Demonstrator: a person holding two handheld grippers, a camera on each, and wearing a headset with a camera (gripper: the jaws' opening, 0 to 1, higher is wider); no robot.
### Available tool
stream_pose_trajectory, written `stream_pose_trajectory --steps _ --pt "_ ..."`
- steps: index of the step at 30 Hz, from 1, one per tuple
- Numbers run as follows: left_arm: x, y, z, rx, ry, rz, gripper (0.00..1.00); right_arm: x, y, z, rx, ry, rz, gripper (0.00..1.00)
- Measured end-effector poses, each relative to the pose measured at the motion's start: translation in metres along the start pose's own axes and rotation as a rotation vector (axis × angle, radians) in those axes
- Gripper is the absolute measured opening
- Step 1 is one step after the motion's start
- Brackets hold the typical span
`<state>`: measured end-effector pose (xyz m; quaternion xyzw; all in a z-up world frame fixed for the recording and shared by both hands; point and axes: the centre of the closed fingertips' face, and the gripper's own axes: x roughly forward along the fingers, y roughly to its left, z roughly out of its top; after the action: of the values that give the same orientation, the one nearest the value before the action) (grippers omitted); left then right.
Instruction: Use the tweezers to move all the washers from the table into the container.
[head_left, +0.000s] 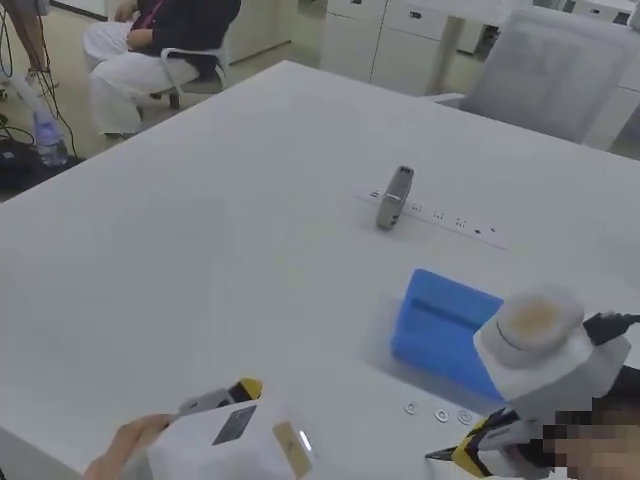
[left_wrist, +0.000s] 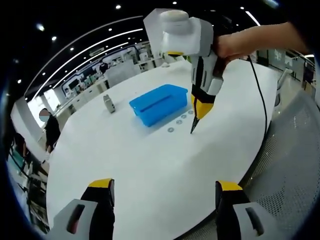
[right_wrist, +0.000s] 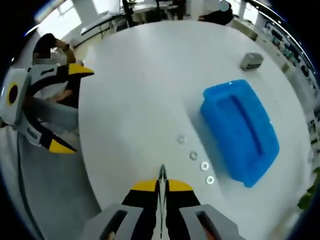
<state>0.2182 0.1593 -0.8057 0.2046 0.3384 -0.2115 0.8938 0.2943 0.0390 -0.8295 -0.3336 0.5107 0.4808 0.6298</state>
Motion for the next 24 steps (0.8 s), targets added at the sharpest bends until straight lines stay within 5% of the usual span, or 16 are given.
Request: stream_pose_trajectory --steps 8,12,16,24 --pt "0.000 0.000 0.000 0.004 -0.003 0.001 0.84 -0.016 0.003 -0.037 -0.086 0.187 0.043 0.01" --pt "0.000 0.000 0.000 0.006 -0.001 0.002 0.84 -0.013 0.003 -0.041 -0.086 0.213 0.049 0.01" --pt "0.000 0.001 -0.001 0.004 0.000 0.004 0.83 -0.012 0.005 -0.034 -0.086 0.202 0.037 0.01" --pt "0.000 0.000 -0.002 0.011 0.007 0.002 0.82 -0.006 0.004 -0.014 -0.020 0.056 0.018 0.01"
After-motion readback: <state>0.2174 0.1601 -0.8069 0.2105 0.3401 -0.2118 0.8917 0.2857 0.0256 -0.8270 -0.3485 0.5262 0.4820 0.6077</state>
